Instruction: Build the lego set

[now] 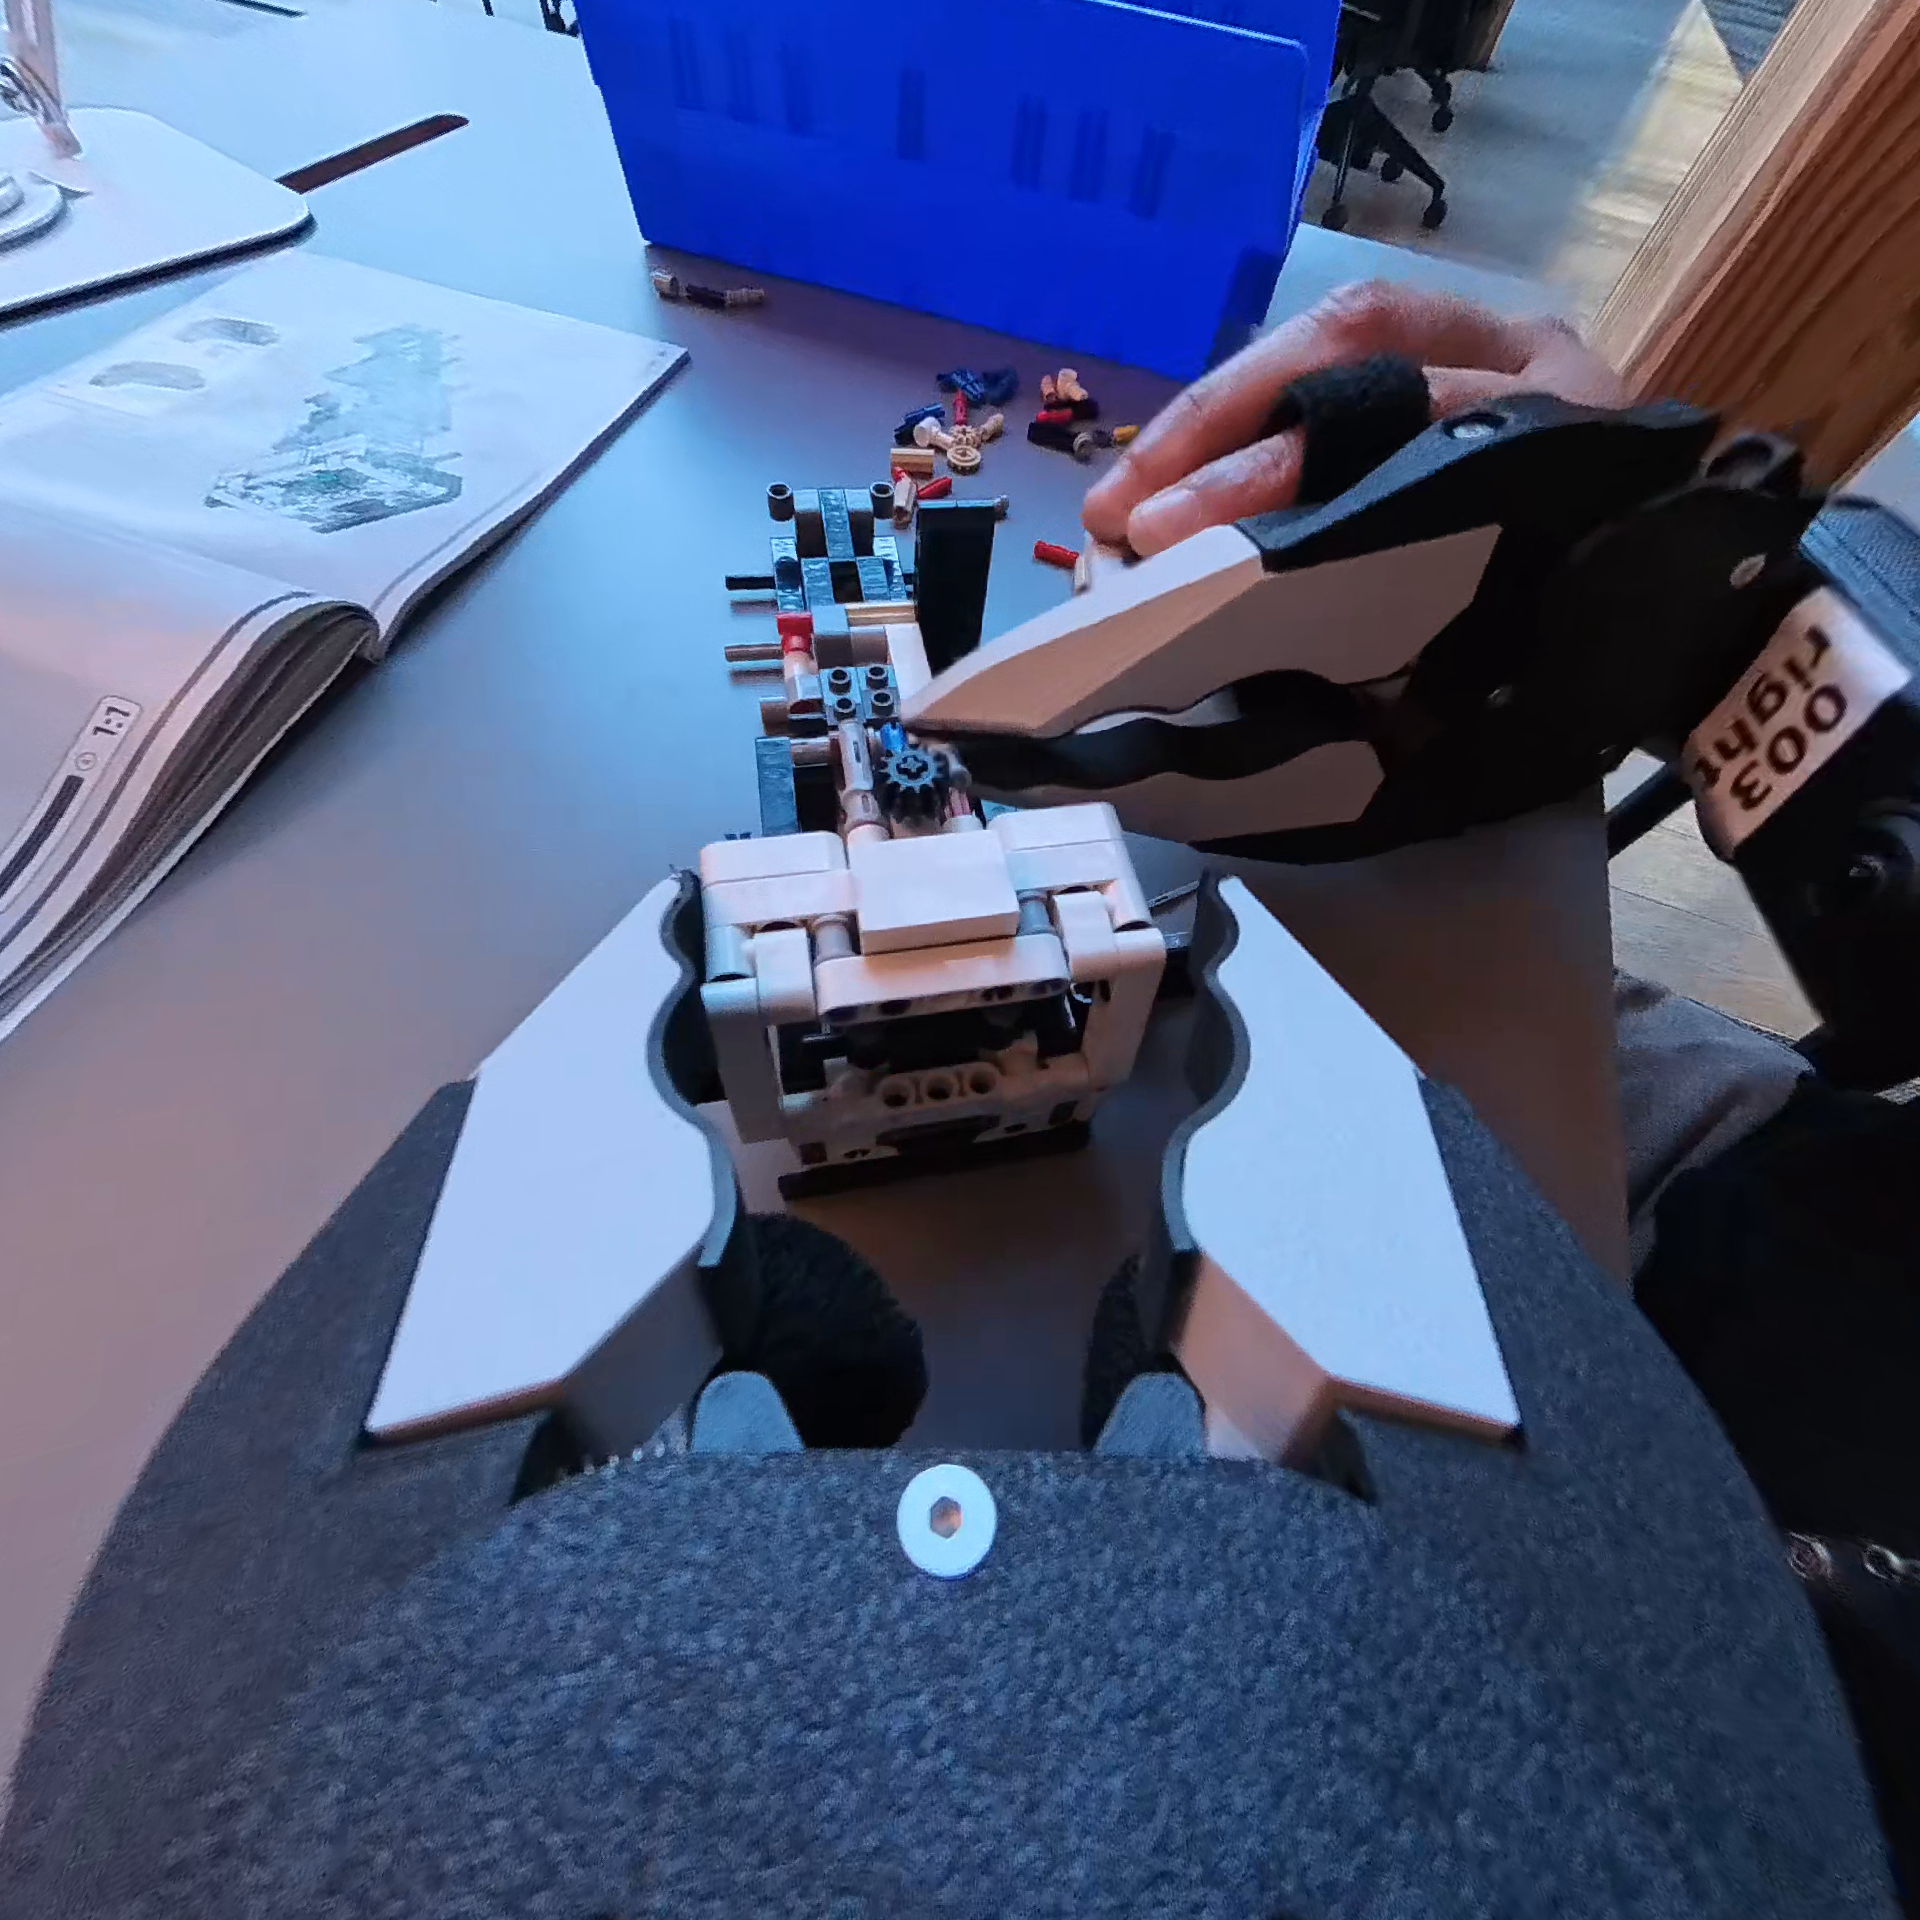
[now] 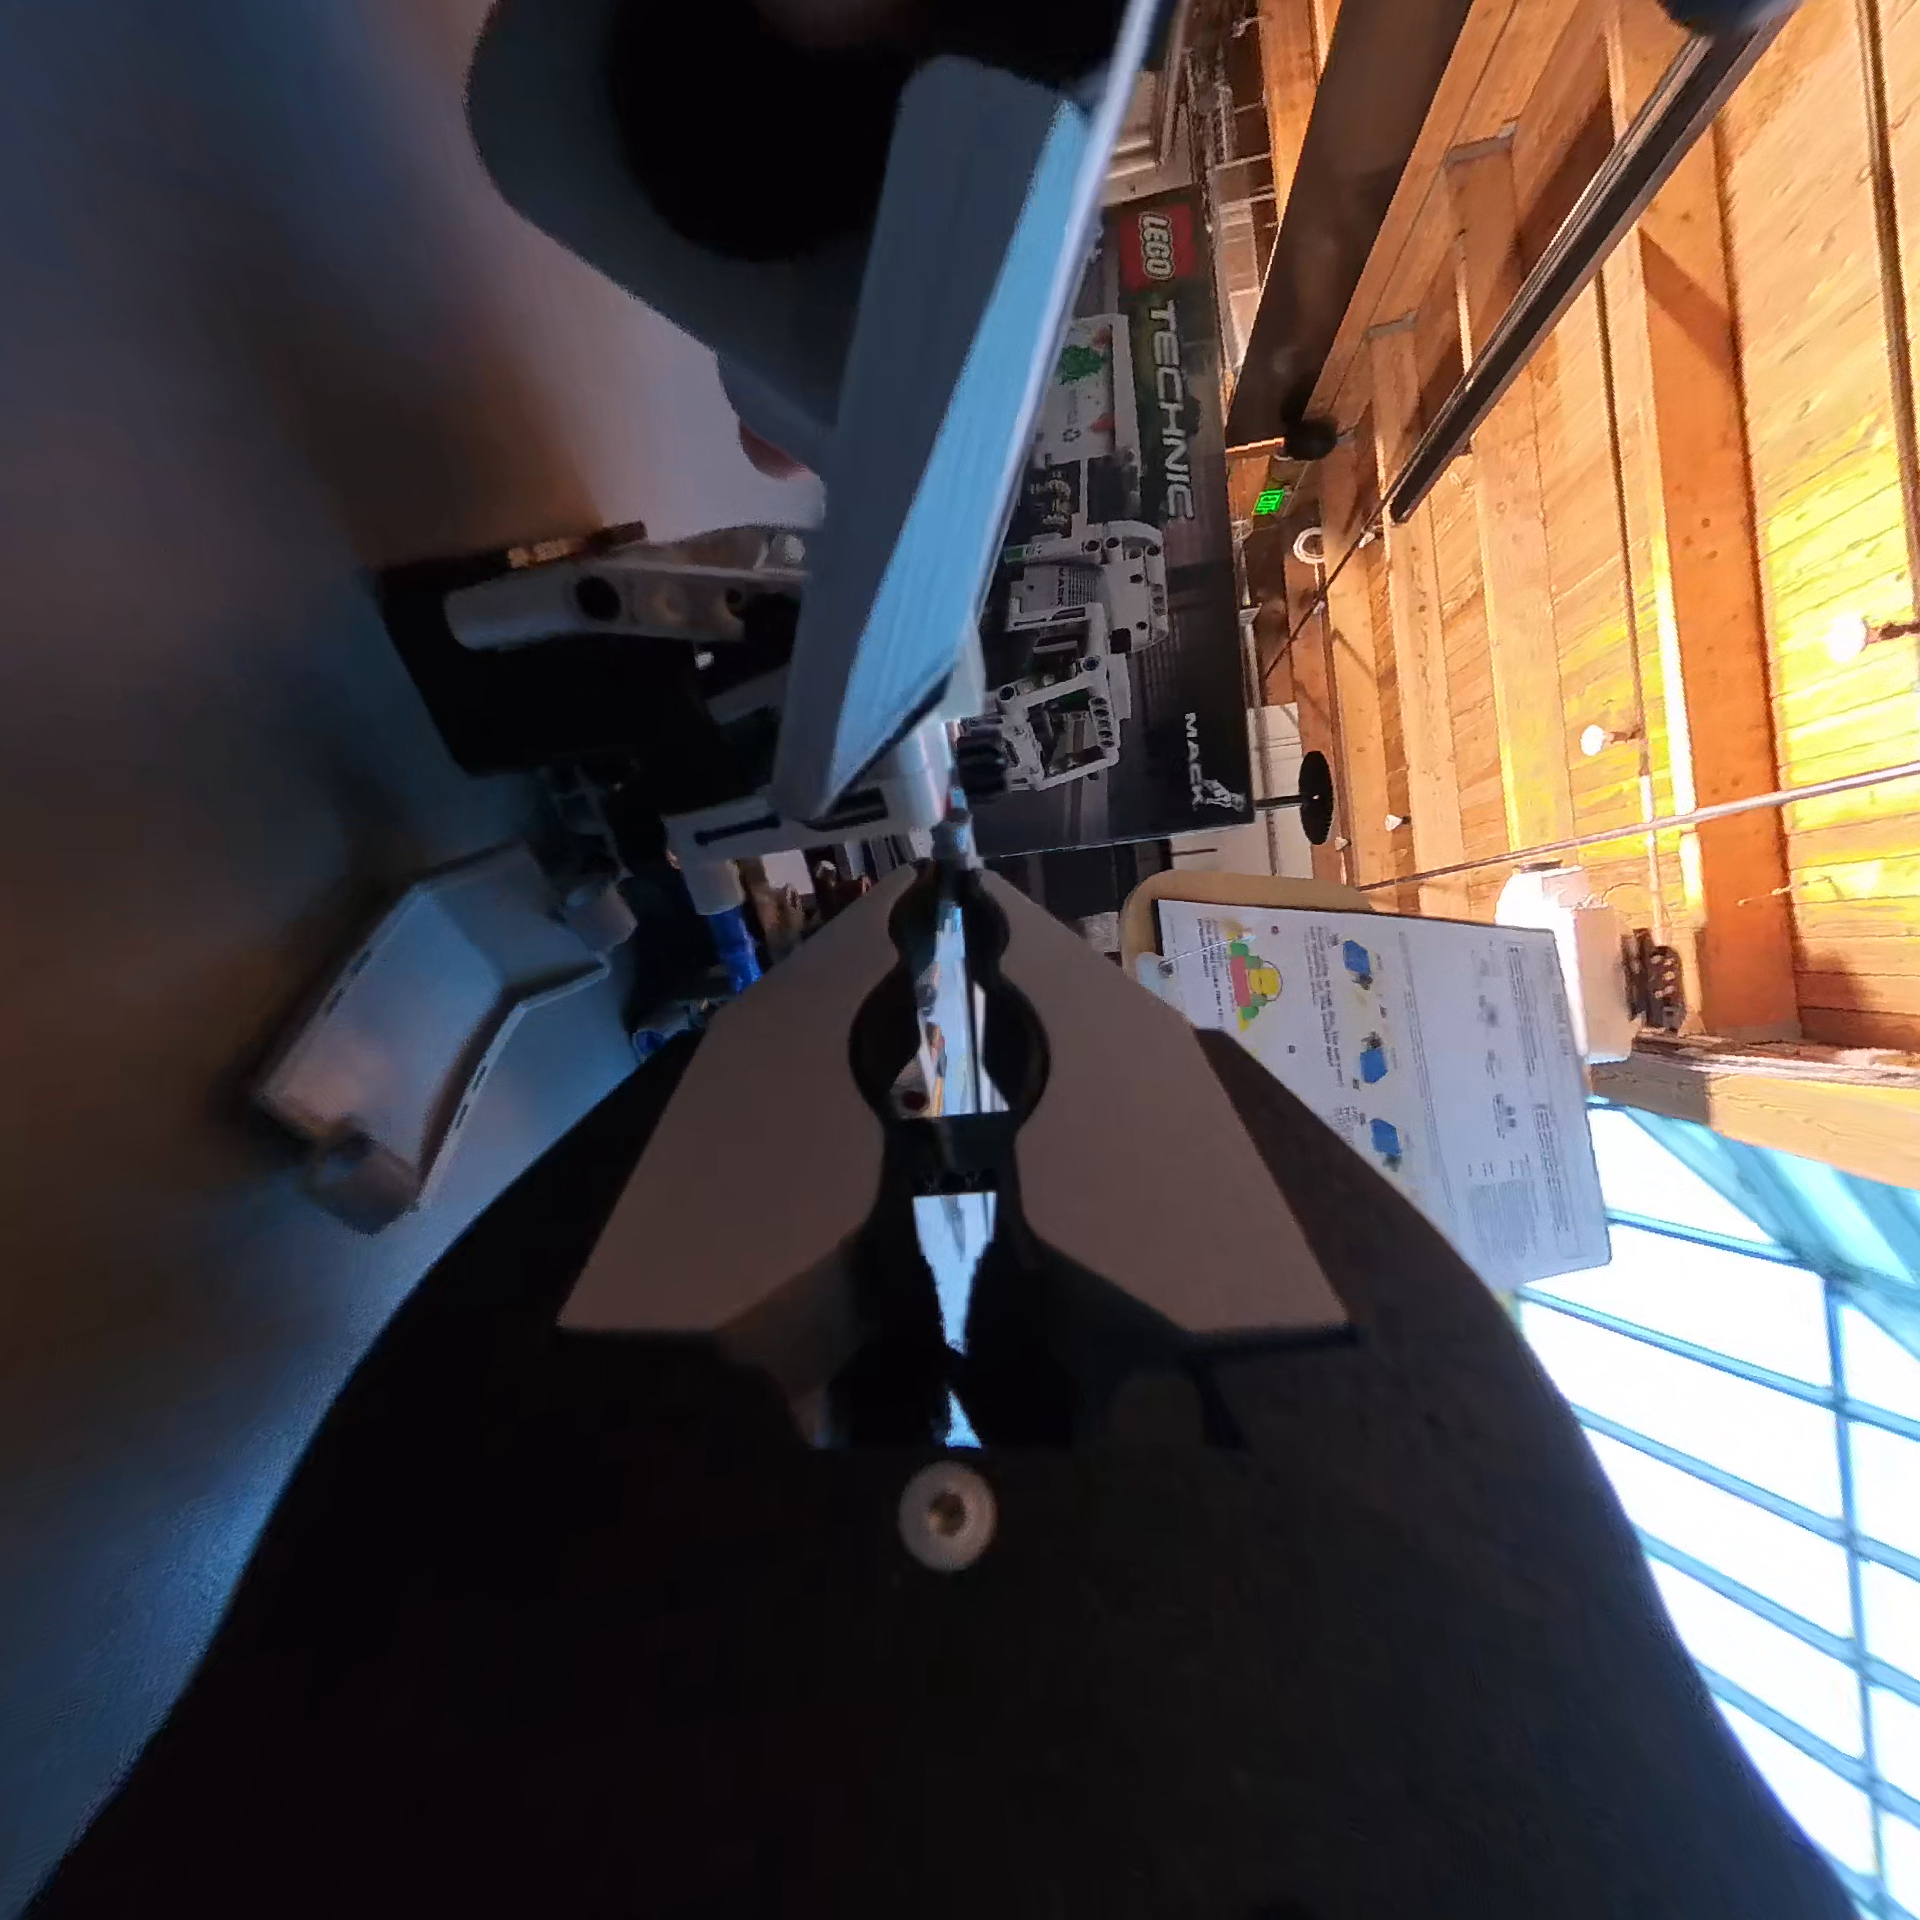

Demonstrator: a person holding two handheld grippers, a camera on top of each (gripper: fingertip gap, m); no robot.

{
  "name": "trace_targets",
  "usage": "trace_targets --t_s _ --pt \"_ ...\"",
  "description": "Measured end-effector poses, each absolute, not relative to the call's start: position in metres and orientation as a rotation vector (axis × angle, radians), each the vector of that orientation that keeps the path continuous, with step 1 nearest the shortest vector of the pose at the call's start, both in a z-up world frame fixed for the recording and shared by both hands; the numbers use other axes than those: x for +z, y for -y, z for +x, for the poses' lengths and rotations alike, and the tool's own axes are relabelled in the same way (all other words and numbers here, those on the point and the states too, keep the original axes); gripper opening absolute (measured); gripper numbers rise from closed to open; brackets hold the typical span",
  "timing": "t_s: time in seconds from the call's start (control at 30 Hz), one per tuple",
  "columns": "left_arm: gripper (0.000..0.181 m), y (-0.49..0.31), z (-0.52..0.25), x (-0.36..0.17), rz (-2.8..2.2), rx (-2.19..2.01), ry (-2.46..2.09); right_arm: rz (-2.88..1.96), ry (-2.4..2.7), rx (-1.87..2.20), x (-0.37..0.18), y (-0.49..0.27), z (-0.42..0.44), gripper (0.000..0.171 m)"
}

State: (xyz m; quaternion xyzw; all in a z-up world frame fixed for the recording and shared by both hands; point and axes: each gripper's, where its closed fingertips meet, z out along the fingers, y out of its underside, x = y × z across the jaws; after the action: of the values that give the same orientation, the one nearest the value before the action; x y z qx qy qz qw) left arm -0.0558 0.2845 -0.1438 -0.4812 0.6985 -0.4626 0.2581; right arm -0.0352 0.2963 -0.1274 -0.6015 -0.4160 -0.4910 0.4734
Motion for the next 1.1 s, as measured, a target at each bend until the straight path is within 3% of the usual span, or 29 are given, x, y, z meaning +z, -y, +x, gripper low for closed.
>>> trace_targets --t_s 0.7,0.93,1.1 --pt "0.086 -0.282 -0.053 -0.144 -1.32 -1.268 -1.888 -1.454 1.072 -1.333 -0.127 -0.291 -0.042 0.002" --pt "0.086 -0.282 -0.052 -0.145 -1.329 -1.242 -1.87 -1.278 1.197 -1.663 -0.123 -0.289 -0.042 0.003" --pt "0.085 -0.281 -0.051 -0.145 -1.331 -1.234 -1.868 -1.323 1.211 -1.594 -0.124 -0.29 -0.046 0.002"
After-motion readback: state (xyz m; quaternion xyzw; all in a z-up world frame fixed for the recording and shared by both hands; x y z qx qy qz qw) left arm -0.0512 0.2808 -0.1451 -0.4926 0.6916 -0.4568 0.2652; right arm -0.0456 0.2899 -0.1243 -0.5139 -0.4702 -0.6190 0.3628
